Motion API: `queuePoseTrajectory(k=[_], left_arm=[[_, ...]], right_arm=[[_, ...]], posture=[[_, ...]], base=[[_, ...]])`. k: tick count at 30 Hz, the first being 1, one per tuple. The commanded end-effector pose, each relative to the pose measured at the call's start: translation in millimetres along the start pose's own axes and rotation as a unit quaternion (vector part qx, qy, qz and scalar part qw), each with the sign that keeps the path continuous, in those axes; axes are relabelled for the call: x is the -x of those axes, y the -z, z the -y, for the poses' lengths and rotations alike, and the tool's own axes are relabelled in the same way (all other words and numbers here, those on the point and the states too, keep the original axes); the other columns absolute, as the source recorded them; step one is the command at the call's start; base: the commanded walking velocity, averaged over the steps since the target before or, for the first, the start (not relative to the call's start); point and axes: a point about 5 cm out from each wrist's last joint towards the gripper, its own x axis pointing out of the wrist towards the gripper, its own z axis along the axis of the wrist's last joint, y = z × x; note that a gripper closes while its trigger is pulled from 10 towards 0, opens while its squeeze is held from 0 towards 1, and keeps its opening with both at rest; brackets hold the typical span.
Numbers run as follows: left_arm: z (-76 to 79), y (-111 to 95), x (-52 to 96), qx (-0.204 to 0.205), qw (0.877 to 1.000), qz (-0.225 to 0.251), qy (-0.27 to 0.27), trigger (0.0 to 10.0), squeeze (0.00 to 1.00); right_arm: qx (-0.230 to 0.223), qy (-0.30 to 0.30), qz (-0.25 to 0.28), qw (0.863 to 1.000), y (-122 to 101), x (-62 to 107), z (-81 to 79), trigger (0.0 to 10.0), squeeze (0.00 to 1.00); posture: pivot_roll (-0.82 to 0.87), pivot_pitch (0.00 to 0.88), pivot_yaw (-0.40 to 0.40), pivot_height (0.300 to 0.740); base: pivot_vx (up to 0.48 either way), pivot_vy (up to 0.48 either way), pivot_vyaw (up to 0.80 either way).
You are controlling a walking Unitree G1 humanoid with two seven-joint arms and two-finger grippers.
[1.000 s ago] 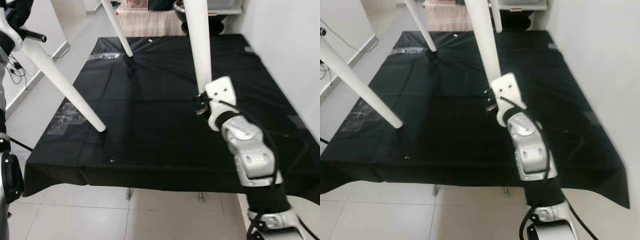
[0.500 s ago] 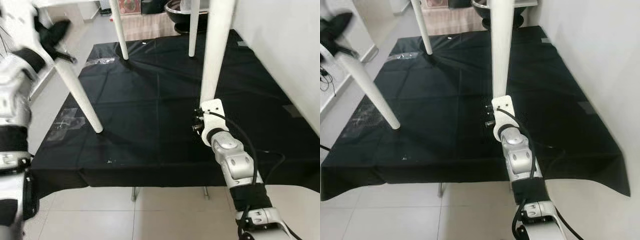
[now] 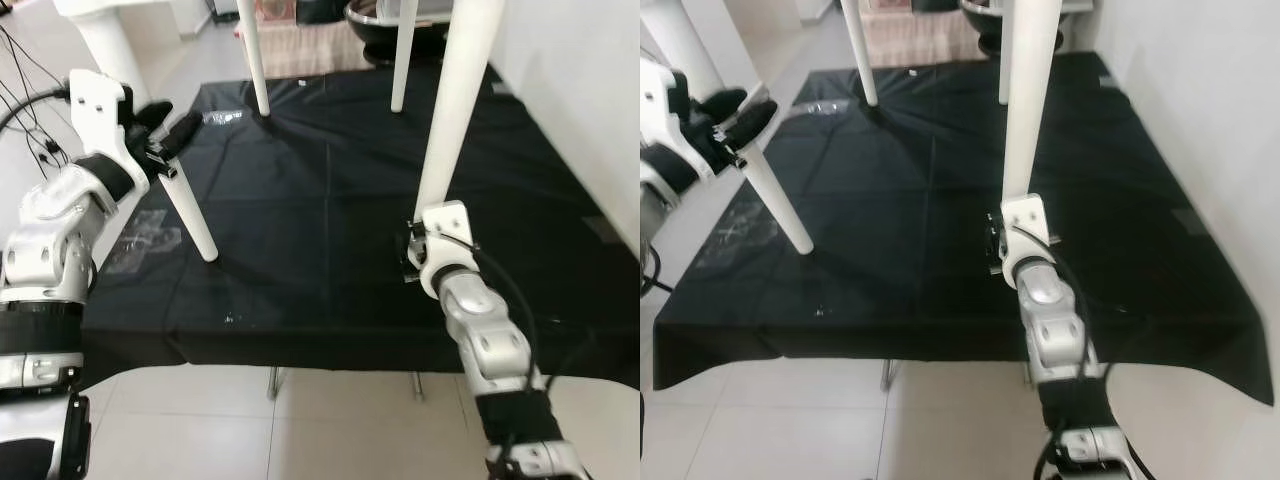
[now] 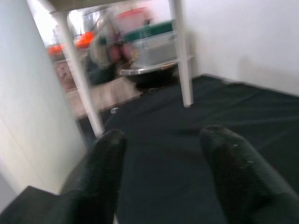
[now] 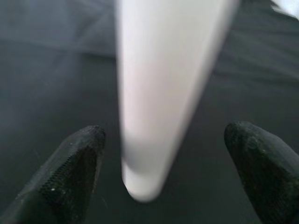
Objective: Building children table
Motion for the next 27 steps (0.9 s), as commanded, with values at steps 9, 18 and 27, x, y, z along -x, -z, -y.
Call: queuePoseTrajectory(k=[9,18,27], left_arm=[[90.0,71,53.1,0.059,0.989,-0.126,0.046,10.0,1.0],[116.7,112,83.2,0.046,0.975,-0.216,-0.018,10.0,0.0],[102.1,120,102.3,0.023,0.966,-0.242,-0.091,10.0,0.0]], right_arm=[[-0.036,0.008,0.023,0.999,20,62.2,1.6,10.0,1.0],[-0.048,-0.047,0.046,0.997,18,64.4,-24.7,10.0,0.0],[-0.056,-0.059,0.04,0.996,21,54.2,-27.0,10.0,0.0]], posture=[[-0.07,0.111,0.064,0.74],[-0.08,0.062,0.042,0.74],[-0.07,0.016,0.015,0.74]], base=[[0.0,0.0,0.0],[0.0,0.0,0.0],[-0.281,0.0,0.0]])
